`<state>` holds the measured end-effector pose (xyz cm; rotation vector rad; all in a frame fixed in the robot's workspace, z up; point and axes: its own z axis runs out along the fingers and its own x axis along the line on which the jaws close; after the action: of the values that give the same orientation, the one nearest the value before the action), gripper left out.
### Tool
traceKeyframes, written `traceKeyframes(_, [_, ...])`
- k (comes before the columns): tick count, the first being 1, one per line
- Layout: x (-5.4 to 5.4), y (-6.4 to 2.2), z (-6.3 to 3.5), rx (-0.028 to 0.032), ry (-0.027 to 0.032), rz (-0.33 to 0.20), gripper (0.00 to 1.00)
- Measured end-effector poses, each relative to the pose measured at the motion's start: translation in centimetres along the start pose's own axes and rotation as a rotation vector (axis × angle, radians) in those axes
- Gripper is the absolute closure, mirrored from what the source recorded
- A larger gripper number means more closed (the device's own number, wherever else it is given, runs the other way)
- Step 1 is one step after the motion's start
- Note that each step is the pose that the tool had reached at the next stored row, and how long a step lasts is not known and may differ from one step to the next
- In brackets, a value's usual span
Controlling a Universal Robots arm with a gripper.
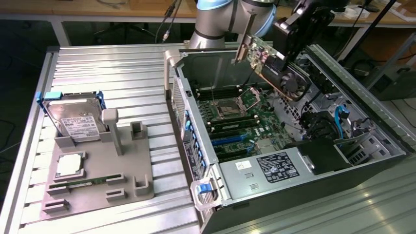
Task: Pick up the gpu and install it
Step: 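Insert the gpu into the slot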
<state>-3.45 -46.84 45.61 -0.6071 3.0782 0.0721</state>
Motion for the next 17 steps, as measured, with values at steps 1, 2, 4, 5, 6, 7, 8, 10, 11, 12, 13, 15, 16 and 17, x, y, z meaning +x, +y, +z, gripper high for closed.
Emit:
traceKeyframes(1, [0.00, 0.00, 0.00, -0.0002, 0.0006, -0.013, 0.73])
traceKeyframes(2, [0.00, 0.00, 0.00, -0.0006, 0.0020, -0.047, 0.73])
traceKeyframes(4, [0.00, 0.00, 0.00, -0.0012, 0.0041, -0.095, 0.73])
traceKeyframes(5, [0.00, 0.00, 0.00, -0.0013, 0.0049, -0.110, 0.73])
traceKeyframes(6, [0.00, 0.00, 0.00, -0.0015, 0.0055, -0.125, 0.73])
traceKeyframes(7, [0.00, 0.00, 0.00, -0.0017, 0.0062, -0.140, 0.73])
traceKeyframes(8, [0.00, 0.00, 0.00, -0.0019, 0.0070, -0.159, 0.73])
traceKeyframes(10, [0.00, 0.00, 0.00, -0.0024, 0.0086, -0.195, 0.73])
traceKeyframes(11, [0.00, 0.00, 0.00, -0.0027, 0.0097, -0.218, 0.73])
traceKeyframes(12, [0.00, 0.00, 0.00, -0.0028, 0.0101, -0.229, 0.73])
traceKeyframes(13, [0.00, 0.00, 0.00, -0.0029, 0.0107, -0.241, 0.73])
traceKeyframes(15, [0.00, 0.00, 0.00, -0.0035, 0.0126, -0.283, 0.73])
traceKeyframes(16, [0.00, 0.00, 0.00, -0.0037, 0.0134, -0.303, 0.73])
traceKeyframes(17, [0.00, 0.00, 0.00, -0.0039, 0.0142, -0.320, 0.73])
